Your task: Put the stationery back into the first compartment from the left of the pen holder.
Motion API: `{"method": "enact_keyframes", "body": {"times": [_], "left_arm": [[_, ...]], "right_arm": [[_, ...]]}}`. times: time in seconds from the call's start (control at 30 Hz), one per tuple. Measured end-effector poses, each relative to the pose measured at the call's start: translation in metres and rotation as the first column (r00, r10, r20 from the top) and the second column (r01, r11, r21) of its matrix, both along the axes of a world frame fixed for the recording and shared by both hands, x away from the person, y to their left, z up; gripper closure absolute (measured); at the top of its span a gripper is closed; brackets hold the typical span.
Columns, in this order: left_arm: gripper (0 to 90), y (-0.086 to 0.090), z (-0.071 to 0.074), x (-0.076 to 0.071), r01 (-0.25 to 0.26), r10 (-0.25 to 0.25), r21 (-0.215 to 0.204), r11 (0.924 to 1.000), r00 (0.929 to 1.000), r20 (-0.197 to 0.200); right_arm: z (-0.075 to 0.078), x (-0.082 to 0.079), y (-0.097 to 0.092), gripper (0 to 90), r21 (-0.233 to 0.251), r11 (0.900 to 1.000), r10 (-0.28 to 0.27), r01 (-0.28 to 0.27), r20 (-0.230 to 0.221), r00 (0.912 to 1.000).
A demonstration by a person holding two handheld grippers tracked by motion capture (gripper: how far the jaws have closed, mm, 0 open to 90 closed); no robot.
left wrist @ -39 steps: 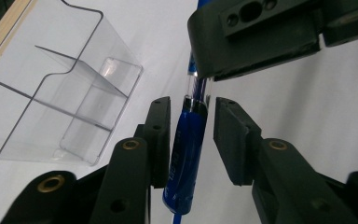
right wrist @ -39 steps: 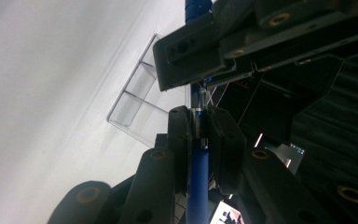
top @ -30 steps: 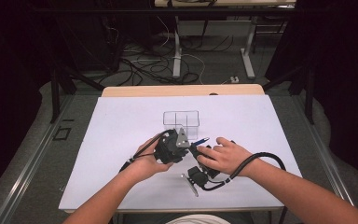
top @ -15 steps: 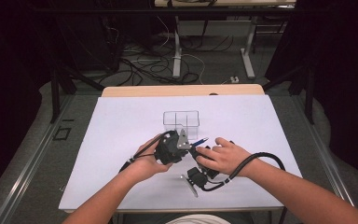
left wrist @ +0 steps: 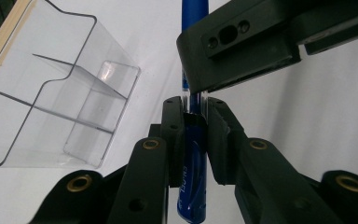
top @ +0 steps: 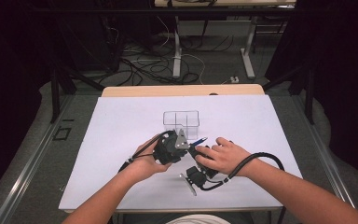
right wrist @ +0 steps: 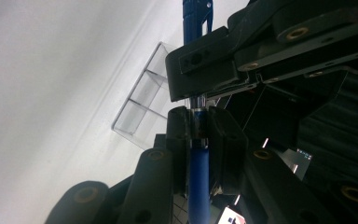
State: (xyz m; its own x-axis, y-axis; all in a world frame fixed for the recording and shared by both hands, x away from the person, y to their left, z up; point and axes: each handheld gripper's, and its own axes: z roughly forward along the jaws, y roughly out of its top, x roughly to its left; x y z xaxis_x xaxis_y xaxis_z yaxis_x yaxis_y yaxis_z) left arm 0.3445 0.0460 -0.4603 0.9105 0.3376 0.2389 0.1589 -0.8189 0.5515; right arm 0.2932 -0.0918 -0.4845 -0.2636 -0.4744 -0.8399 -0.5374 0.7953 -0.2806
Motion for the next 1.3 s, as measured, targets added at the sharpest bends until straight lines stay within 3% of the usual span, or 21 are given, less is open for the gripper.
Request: {"method": "enact_keyframes", "body": {"times": [0.3,0.37,0.4,0.47,0.63,0.8,1.03,1.13,1.23,1.3], "left_arm": [[78.8,0.007,0.001,0.007,-0.083,0.083,-0.02,0.9963,0.9965,-0.01],[78.8,0.01,0.001,0.008,-0.133,0.132,-0.024,0.9909,0.9912,-0.003],[78.7,0.011,0.001,0.009,-0.156,0.156,-0.055,0.9863,0.9878,-0.006],[78.8,0.014,0.001,0.011,-0.181,0.18,-0.088,0.9796,0.9835,-0.022],[78.8,0.02,0.003,0.016,-0.212,0.21,-0.114,0.9706,0.9772,-0.031],[78.9,0.026,0.006,0.021,-0.239,0.234,-0.146,0.9599,0.9708,-0.055],[78.9,0.032,0.01,0.026,-0.258,0.25,-0.183,0.9488,0.9661,-0.067],[78.8,0.033,0.012,0.028,-0.27,0.26,-0.194,0.9432,0.9627,-0.075],[78.9,0.035,0.013,0.031,-0.3,0.281,-0.211,0.9301,0.9526,-0.117],[78.9,0.037,0.015,0.033,-0.301,0.28,-0.217,0.9285,0.9521,-0.124]], "right_arm": [[-0.001,0.002,-0.005,59.5,0.028,0.9995,-0.015,0.014,0.01,0.9998],[-0.001,0.002,-0.006,56.8,0.038,0.9991,-0.018,0.018,0.007,0.9998],[-0.002,0.001,-0.007,56.0,0.064,0.9973,-0.035,0.035,-0.008,0.9994],[-0.003,0.001,-0.008,52.4,0.092,0.9949,-0.04,0.041,-0.013,0.9991],[0.001,0.004,-0.01,51.6,0.102,0.9912,-0.08,0.084,-0.046,0.9958],[0.004,0.009,-0.011,49.2,0.144,0.9811,-0.119,0.129,-0.079,0.9898],[0.005,0.013,-0.011,46.6,0.151,0.9691,-0.178,0.195,-0.12,0.9767],[0.005,0.014,-0.012,45.0,0.175,0.9554,-0.214,0.238,-0.145,0.966],[0.005,0.015,-0.012,42.6,0.195,0.9488,-0.221,0.248,-0.154,0.9632],[0.005,0.016,-0.012,39.4,0.235,0.9385,-0.22,0.253,-0.158,0.9626]]}}
